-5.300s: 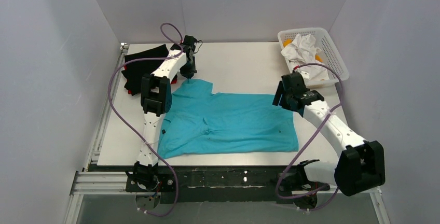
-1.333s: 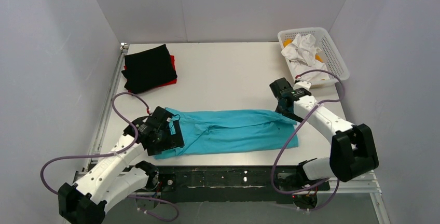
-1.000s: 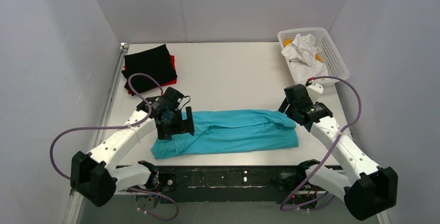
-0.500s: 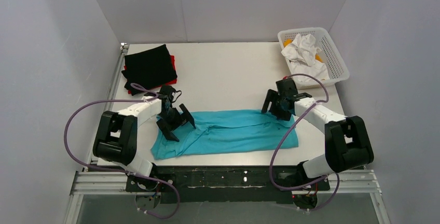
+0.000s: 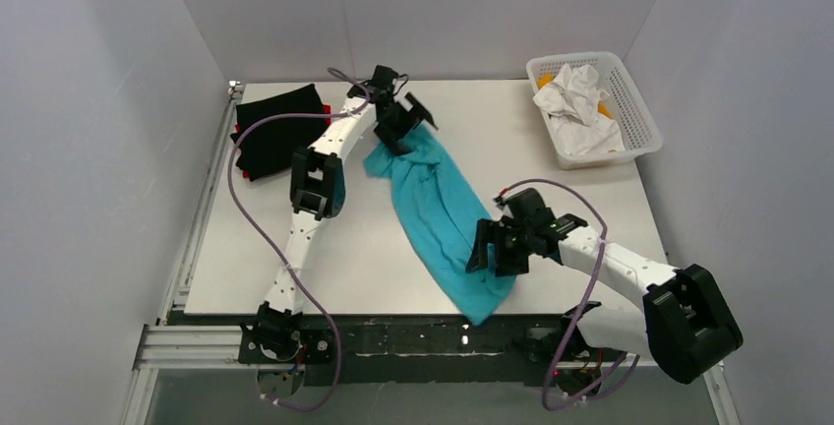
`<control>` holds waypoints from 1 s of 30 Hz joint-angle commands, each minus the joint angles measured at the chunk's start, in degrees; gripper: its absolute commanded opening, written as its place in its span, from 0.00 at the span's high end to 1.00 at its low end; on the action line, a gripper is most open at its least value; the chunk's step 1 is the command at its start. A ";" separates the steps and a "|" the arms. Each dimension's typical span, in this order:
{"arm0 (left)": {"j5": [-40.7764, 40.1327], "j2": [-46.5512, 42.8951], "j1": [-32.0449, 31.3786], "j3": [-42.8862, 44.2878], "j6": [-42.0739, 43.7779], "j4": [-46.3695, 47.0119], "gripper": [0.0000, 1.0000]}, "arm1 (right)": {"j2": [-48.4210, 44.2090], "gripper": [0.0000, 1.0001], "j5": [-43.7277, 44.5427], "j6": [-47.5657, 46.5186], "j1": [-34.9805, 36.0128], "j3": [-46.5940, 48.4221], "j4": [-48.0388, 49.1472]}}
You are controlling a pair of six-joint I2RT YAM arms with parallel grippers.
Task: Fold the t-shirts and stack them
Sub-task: Rotate the tshirt 90 degrees
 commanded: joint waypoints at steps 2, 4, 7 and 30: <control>-13.68 18.08 -4.25 13.31 -13.44 28.51 0.02 | 1.26 0.12 -13.47 -6.90 17.29 2.10 -5.53; -14.72 18.14 -4.87 14.26 -10.78 30.34 0.02 | 2.31 0.11 -14.22 -7.89 20.17 3.54 -3.23; -16.82 13.95 -5.83 8.19 -4.82 33.94 0.02 | 3.53 0.11 -14.78 -8.01 20.67 5.05 -0.70; 0.75 -33.24 -6.01 -22.71 33.56 26.33 0.02 | -11.83 0.07 8.65 -0.15 17.50 8.19 -12.13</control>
